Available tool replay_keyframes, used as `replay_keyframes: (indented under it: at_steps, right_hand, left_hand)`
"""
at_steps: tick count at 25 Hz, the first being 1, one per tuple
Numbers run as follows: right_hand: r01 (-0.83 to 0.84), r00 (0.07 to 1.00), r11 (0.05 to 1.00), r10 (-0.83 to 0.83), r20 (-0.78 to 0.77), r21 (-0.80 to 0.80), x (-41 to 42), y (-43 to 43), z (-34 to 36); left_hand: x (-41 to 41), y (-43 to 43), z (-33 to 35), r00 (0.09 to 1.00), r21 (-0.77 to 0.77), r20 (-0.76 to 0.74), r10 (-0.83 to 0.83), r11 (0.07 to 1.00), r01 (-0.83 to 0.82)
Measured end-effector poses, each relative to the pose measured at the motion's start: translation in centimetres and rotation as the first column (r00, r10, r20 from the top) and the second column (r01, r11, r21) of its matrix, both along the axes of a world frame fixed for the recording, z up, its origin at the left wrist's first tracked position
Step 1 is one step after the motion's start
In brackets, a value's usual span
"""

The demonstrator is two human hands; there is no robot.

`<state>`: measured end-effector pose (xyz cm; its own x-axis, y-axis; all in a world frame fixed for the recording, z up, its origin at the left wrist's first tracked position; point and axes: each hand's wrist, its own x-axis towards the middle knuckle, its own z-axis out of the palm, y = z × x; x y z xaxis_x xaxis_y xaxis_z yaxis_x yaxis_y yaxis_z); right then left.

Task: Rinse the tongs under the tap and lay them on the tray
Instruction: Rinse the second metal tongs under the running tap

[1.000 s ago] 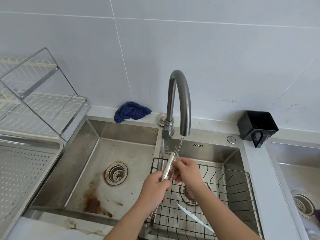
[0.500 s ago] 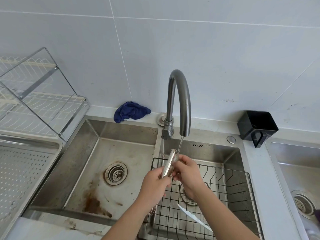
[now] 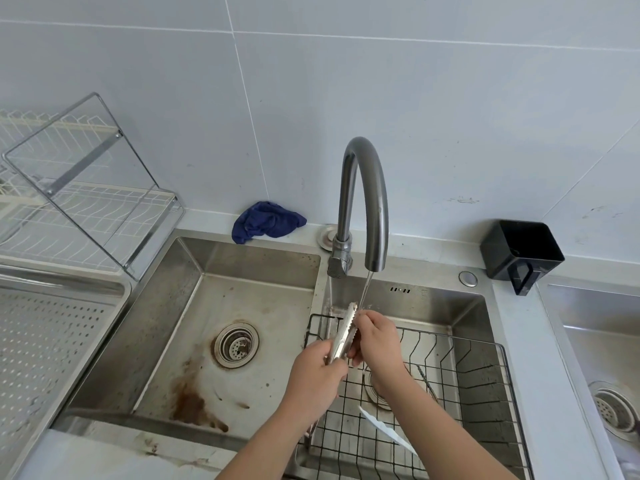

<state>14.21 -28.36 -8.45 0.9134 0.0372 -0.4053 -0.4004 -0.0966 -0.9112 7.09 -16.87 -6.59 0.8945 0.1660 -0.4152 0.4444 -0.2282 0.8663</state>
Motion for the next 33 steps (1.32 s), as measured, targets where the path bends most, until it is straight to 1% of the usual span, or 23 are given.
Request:
replay_keyframes:
  at_steps: [2, 3, 5, 7, 10, 11, 13, 15, 16, 17, 19, 20, 21, 24, 25, 26, 27, 28, 29, 32, 33]
  right_hand:
    - [0.024, 1.000, 1.000, -0.023, -0.018, 0.010, 0.0, 0.2, -0.1]
    - [0.017, 0.999, 0.999, -0.016, -0.039, 0.042, 0.1, 0.0, -0.2]
    - [-0.028, 0.996, 0.991, 0.039, -0.075, 0.134, 0.1, -0.3, -0.1]
    - [-0.068, 0.993, 0.981, 0.085, -0.087, 0.181, 0.0, -0.4, 0.0]
    - [0.007, 0.997, 0.991, 0.004, -0.080, 0.137, 0.2, -0.1, -0.1]
    - [0.031, 0.995, 0.985, -0.014, -0.097, 0.171, 0.3, -0.1, -0.1]
    - [0.051, 0.987, 0.931, 0.009, -0.160, 0.363, 0.2, -0.2, 0.0]
    - [0.089, 0.973, 0.832, 0.044, -0.225, 0.547, -0.1, -0.3, 0.2]
    - [0.118, 0.965, 0.798, 0.048, -0.258, 0.591, -0.1, -0.3, 0.4]
    - [0.146, 0.955, 0.781, 0.049, -0.293, 0.607, 0.1, -0.1, 0.5]
    - [0.172, 0.939, 0.787, 0.051, -0.340, 0.592, 0.8, 0.3, 0.9]
    - [0.163, 0.939, 0.790, 0.060, -0.339, 0.591, 1.0, 0.3, 1.2]
    - [0.128, 0.945, 0.786, 0.088, -0.315, 0.605, 1.1, 0.2, 1.5]
    - [-0.070, 0.969, 0.759, 0.205, -0.136, 0.648, 0.7, -0.4, 2.4]
    - [-0.110, 0.971, 0.781, 0.215, -0.100, 0.614, 0.5, -0.5, 2.6]
    - [-0.126, 0.976, 0.833, 0.200, -0.082, 0.539, 0.7, -0.5, 2.7]
    - [-0.111, 0.985, 0.897, 0.157, -0.074, 0.429, 1.0, -0.5, 2.9]
    - [-0.077, 0.993, 0.935, 0.105, -0.061, 0.347, 1.4, -0.4, 2.9]
    - [-0.053, 0.997, 0.941, 0.071, -0.042, 0.333, 1.8, -0.5, 3.0]
    - [-0.037, 0.999, 0.863, 0.037, 0.010, 0.504, 1.9, -1.2, 3.1]
    - [-0.082, 0.997, 0.867, 0.067, 0.048, 0.492, 1.4, -1.6, 2.9]
  left_hand:
    - [0.0, -0.2, 0.0, 1.000, -0.032, -0.012, 0.017, 0.999, -0.017]
    - [-0.1, -0.2, 0.1, 1.000, -0.046, -0.020, 0.024, 0.999, -0.025]
    - [-0.1, 0.2, 0.4, 0.999, -0.059, -0.026, 0.030, 0.998, -0.032]
    - [-0.1, 0.5, 0.5, 0.999, -0.083, -0.032, 0.034, 0.996, -0.037]
    - [-0.1, 0.2, 0.7, 0.998, -0.110, -0.058, 0.039, 0.993, -0.045]
    - [-0.1, 0.1, 0.8, 0.997, -0.123, -0.061, 0.045, 0.991, -0.052]
    - [0.3, 0.3, 0.8, 0.994, -0.213, -0.067, 0.090, 0.972, -0.102]
    - [0.8, 0.8, 0.7, 0.979, -0.391, -0.120, 0.167, 0.898, -0.201]
    - [1.0, 1.0, 0.6, 0.972, -0.460, -0.147, 0.183, 0.857, -0.231]
    - [1.1, 1.1, 0.4, 0.969, -0.496, -0.166, 0.184, 0.834, -0.243]
    - [1.1, 0.8, 0.1, 0.967, -0.521, -0.187, 0.176, 0.816, -0.249]
    - [1.1, 0.6, 0.0, 0.966, -0.526, -0.191, 0.175, 0.812, -0.251]
    - [1.2, 0.4, 0.0, 0.965, -0.529, -0.193, 0.177, 0.810, -0.254]
    - [2.2, 0.2, 0.5, 0.960, -0.493, -0.189, 0.205, 0.826, -0.273]
    - [2.5, 0.2, 0.6, 0.963, -0.467, -0.181, 0.201, 0.844, -0.264]
    - [2.8, 0.1, 0.7, 0.967, -0.449, -0.170, 0.190, 0.859, -0.247]
    - [3.0, -0.2, 0.7, 0.971, -0.443, -0.160, 0.176, 0.866, -0.230]
    - [3.0, -0.5, 0.7, 0.974, -0.449, -0.156, 0.166, 0.866, -0.219]
    - [2.9, -0.7, 0.6, 0.974, -0.464, -0.158, 0.165, 0.858, -0.220]
    - [3.0, -1.0, 0.3, 0.966, -0.475, -0.148, 0.213, 0.841, -0.259]
    - [3.1, -0.9, 0.2, 0.964, -0.459, -0.130, 0.234, 0.847, -0.268]
